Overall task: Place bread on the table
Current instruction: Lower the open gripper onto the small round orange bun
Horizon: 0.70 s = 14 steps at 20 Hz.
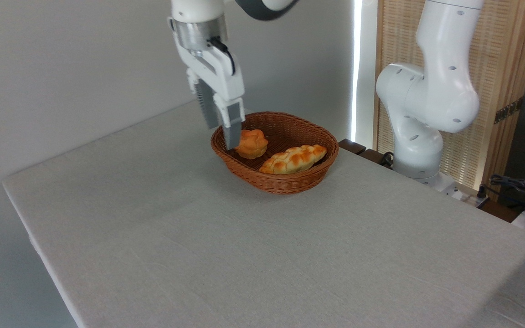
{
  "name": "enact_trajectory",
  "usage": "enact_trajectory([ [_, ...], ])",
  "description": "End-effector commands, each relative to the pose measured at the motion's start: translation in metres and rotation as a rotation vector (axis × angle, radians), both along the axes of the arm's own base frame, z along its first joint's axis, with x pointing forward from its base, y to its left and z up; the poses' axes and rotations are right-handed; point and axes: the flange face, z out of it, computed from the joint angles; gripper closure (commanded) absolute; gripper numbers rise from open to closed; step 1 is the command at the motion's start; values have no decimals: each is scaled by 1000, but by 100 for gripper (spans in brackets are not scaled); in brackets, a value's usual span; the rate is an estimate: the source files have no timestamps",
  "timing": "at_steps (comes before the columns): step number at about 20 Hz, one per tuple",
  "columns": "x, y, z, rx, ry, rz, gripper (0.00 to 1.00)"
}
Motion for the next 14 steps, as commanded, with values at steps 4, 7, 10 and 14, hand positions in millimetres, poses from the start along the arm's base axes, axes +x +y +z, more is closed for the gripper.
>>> enact_trajectory([
  [4,-63,-47,-29,-32,82,-106,0],
  [7,-77,-61,-49,-4,118,-138,0],
  [10,-86,-71,-64,5,134,-154,0],
  [14,-81,-74,-70,-12,132,-144,0],
])
